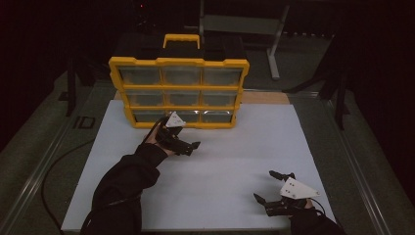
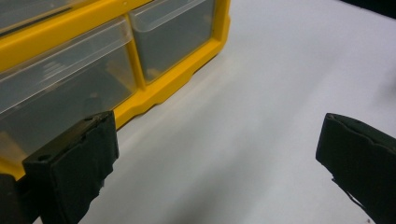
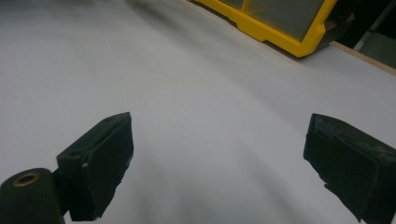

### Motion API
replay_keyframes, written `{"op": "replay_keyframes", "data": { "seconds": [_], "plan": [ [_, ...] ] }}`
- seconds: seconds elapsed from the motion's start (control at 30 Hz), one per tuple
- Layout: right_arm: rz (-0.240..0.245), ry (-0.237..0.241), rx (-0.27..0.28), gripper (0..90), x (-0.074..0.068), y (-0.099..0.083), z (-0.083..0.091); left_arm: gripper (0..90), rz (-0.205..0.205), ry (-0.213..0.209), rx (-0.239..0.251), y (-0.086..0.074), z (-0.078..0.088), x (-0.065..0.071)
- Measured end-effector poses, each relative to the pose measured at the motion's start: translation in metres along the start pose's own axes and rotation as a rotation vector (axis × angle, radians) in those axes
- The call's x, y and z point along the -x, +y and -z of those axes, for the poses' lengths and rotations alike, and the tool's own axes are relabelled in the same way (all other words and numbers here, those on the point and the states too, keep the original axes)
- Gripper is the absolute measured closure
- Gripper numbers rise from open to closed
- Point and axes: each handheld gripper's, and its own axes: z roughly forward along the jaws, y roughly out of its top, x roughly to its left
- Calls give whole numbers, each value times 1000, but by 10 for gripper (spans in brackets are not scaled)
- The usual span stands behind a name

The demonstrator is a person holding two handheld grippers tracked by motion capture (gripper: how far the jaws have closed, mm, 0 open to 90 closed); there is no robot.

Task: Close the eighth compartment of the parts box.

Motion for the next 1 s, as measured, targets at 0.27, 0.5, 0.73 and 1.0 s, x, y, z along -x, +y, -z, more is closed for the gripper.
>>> {"op": "replay_keyframes", "data": {
  "seconds": [0.27, 0.5, 0.73, 1.0],
  "plan": [
    [0, -1, 2, 84, 0, 0, 0, 0, 0, -9, -3, -5, 8, 3],
    [1, -2, 1, 84, 0, 0, 0, 0, -10, -33, 14, -9, 16, 6],
    [2, -3, 0, 84, -1, 0, 0, 0, -13, -30, 13, -15, 23, 9],
    [2, -4, 0, 84, -1, 1, 0, 0, -25, -23, 18, -23, 29, 11]
  ]
}}
